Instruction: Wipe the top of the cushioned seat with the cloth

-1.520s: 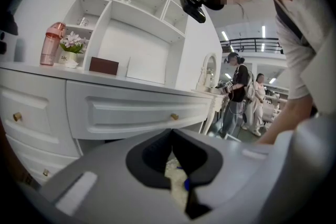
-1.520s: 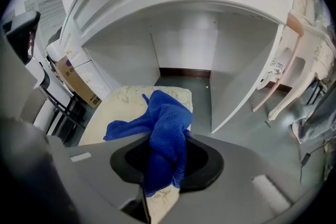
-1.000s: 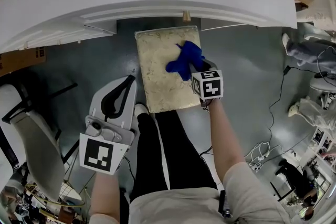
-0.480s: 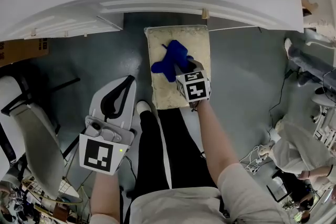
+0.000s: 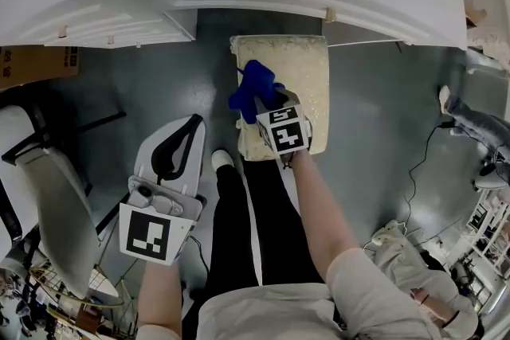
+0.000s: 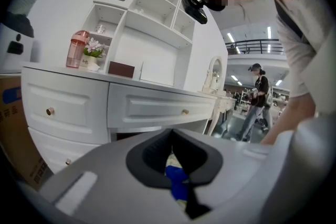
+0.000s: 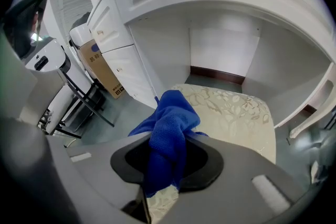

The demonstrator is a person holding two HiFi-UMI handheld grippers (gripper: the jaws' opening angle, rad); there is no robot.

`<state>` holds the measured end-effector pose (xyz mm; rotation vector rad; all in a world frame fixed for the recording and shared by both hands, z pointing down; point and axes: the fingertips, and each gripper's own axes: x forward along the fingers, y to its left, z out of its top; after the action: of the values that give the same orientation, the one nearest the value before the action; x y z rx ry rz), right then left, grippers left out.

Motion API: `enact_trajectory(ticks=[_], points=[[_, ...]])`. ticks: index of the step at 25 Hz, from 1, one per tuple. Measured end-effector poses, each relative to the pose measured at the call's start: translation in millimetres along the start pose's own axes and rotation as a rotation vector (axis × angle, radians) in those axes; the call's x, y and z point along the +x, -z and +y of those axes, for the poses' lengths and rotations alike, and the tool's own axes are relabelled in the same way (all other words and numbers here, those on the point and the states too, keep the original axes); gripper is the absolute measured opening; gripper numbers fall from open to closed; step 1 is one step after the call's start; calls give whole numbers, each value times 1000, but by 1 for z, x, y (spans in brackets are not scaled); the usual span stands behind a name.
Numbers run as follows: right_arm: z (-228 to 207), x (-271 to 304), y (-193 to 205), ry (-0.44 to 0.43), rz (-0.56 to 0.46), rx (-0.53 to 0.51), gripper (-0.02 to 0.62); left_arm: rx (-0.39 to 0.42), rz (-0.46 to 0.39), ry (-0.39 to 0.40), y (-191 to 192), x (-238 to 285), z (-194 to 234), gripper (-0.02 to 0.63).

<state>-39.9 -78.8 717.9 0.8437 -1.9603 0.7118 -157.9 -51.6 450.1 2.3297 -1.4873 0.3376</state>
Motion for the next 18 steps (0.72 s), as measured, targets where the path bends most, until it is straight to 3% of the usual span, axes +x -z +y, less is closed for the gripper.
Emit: enact_trajectory(ticks=[18], points=[[18, -19, 45, 0, -26, 53, 112, 21, -7, 30, 9, -31, -11, 0]])
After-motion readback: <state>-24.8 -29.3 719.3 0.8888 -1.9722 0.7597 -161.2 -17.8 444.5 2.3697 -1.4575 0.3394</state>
